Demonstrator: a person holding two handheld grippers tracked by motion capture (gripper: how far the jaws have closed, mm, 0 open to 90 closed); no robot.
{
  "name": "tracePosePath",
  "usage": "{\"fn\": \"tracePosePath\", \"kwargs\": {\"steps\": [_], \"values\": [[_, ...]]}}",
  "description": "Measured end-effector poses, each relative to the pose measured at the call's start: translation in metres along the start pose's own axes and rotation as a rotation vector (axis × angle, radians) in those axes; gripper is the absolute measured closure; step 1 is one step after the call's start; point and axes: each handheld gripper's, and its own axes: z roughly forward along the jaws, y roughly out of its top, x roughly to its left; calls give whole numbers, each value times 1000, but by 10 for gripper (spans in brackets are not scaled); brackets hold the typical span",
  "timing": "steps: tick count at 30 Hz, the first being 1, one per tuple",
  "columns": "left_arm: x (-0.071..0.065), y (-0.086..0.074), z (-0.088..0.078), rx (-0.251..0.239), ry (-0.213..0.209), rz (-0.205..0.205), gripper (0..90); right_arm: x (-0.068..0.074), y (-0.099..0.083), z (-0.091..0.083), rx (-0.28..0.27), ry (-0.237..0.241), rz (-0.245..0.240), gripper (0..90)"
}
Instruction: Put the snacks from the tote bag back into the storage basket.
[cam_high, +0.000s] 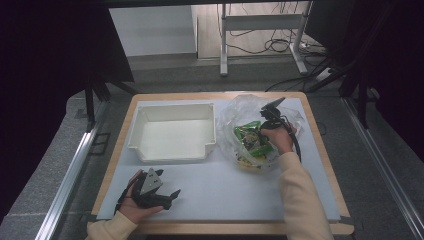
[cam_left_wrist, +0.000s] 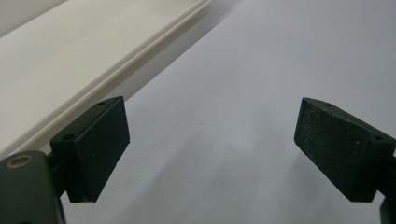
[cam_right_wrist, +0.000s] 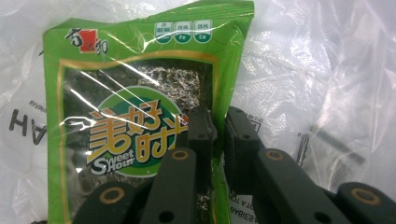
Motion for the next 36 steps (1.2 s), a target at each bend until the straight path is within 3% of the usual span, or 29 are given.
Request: {"fn": "tracePosePath", "kwargs": {"steps": [4,11,19,26,36], "values": [[0,0,0,-1,0,0,104,3,-1,0,-13,-20,37,863],[0,0,0,2,0,2,104,6,-4,-2,-46,-38,42,891],[1,0,0,11,0,11,104,3,-7,-8,-92,-20,55,899],[1,0,0,10,0,12,103,3,-11,-26,-143,24,44,900],[1,0,0,12,3,13,104,0,-19,-47,-207,48,31,900]]}}
